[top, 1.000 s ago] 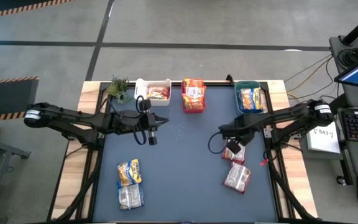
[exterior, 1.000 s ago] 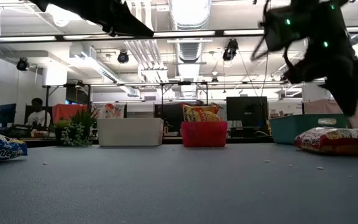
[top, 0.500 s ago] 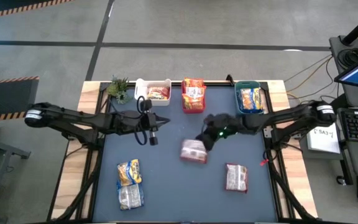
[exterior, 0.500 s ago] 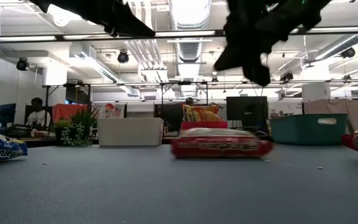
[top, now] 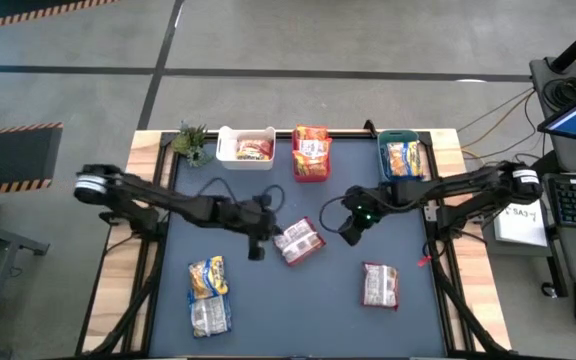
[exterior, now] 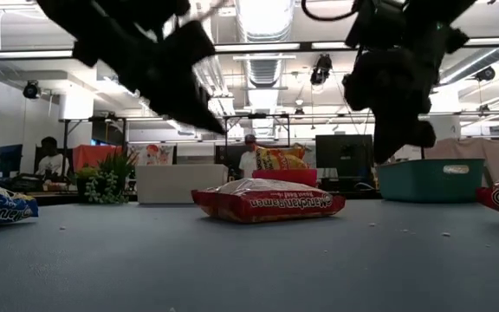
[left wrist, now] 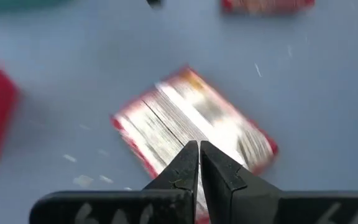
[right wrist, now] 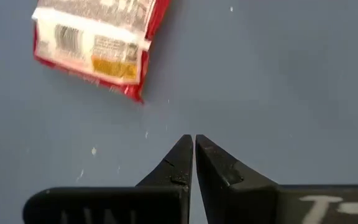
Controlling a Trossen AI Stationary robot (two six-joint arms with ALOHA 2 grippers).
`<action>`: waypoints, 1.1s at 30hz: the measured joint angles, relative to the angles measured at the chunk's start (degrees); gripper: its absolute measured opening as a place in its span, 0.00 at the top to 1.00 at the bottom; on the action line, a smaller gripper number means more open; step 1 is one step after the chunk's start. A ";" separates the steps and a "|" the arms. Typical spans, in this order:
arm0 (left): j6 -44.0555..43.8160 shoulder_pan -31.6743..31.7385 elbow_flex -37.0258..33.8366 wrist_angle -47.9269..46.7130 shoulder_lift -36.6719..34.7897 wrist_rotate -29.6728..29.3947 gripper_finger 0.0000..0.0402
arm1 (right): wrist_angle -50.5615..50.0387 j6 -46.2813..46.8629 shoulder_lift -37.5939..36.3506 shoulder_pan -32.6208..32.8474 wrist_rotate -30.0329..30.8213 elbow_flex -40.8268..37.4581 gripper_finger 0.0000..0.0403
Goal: Sort Maruchan noodles
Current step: Put the top red noodle pack into the white bin
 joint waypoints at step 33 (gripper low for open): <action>-10.57 -0.81 0.09 3.56 16.21 0.79 1.00 | 44.02 4.21 20.14 -2.55 -13.24 -2.84 0.17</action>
